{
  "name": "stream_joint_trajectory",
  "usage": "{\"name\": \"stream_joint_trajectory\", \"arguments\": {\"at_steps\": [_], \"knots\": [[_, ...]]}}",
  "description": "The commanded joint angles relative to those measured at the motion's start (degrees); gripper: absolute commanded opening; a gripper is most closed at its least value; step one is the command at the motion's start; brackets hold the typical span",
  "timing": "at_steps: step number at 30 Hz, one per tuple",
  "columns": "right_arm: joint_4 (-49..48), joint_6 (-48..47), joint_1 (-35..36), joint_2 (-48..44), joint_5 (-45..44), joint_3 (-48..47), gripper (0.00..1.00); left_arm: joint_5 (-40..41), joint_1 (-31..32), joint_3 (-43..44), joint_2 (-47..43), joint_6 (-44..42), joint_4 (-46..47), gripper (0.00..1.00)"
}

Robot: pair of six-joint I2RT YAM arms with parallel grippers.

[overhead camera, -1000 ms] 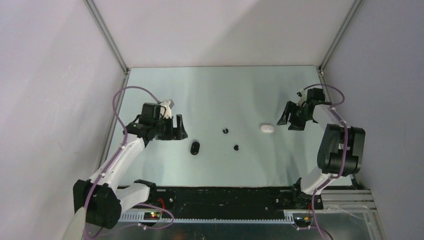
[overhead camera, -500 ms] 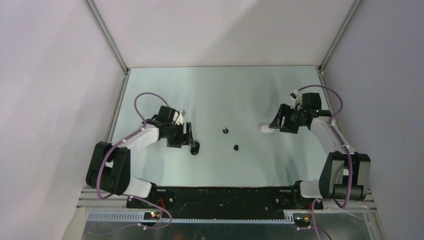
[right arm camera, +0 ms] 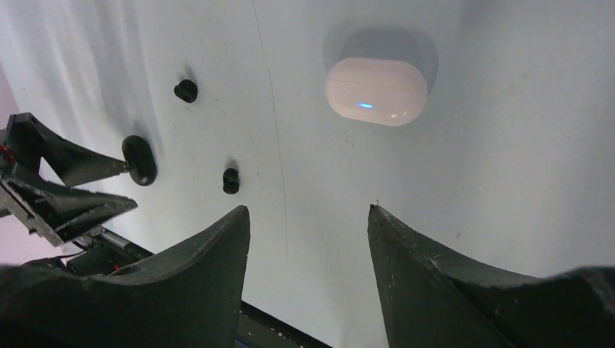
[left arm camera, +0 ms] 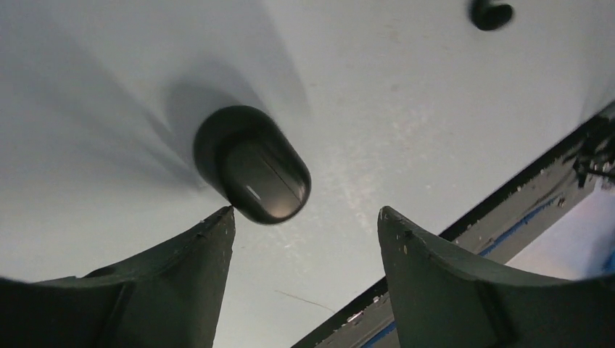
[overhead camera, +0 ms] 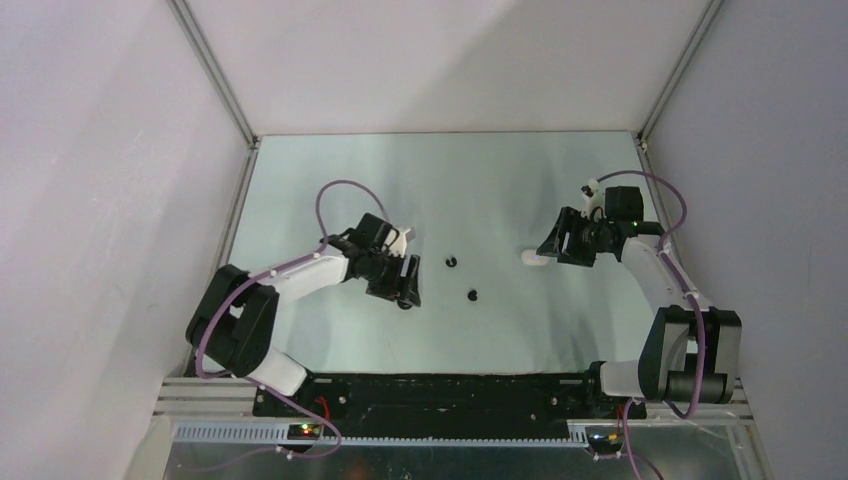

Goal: Insert the wireless bluetooth earbuds into the charging case
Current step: Move the charging case to the center of the board.

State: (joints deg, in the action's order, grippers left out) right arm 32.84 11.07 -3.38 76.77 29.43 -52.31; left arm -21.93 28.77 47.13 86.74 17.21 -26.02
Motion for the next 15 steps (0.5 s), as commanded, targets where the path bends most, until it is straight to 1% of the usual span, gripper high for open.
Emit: {"name": "stream_joint_trajectory", "arguments": {"at_steps": [1,6,10,11,12,13,14,15], "knots": [[-2.2,1.0,0.3,-1.4,1.1,0.3,0.64,-2.8,5.1,3.5,0.4,-4.1,1.2,0.75],[-2.2,1.0,1.0,-1.0,1.1,0.6,0.64,-5.8,6.8,4.0,0.2,-6.2,0.5,0.78],[-3.4,0.8,2.4,-0.7,1.0,0.5,0.63,-6.6,6.7,5.0,-3.0,-8.1,-0.9,0.77],[-3.6,0.0,2.8,-1.0,0.8,0.5,0.62,-6.4,6.0,6.3,-4.0,-8.6,-1.4,0.77],[-3.6,-0.6,5.0,-1.2,0.4,0.1,0.61,-6.1,5.3,7.0,-6.3,-9.5,-2.5,0.76],[-3.5,-2.2,6.4,-1.8,-0.9,-0.2,0.6,-5.5,3.4,8.4,-7.5,-9.5,-3.2,0.76],[-3.2,-3.1,9.6,-2.1,-1.8,-0.7,0.59,-5.2,2.1,9.1,-10.0,-9.1,-3.5,0.76],[-3.1,-4.5,11.3,-2.5,-4.1,-1.1,0.58,-4.6,-1.0,10.0,-11.1,-7.8,-3.9,0.76]]}}
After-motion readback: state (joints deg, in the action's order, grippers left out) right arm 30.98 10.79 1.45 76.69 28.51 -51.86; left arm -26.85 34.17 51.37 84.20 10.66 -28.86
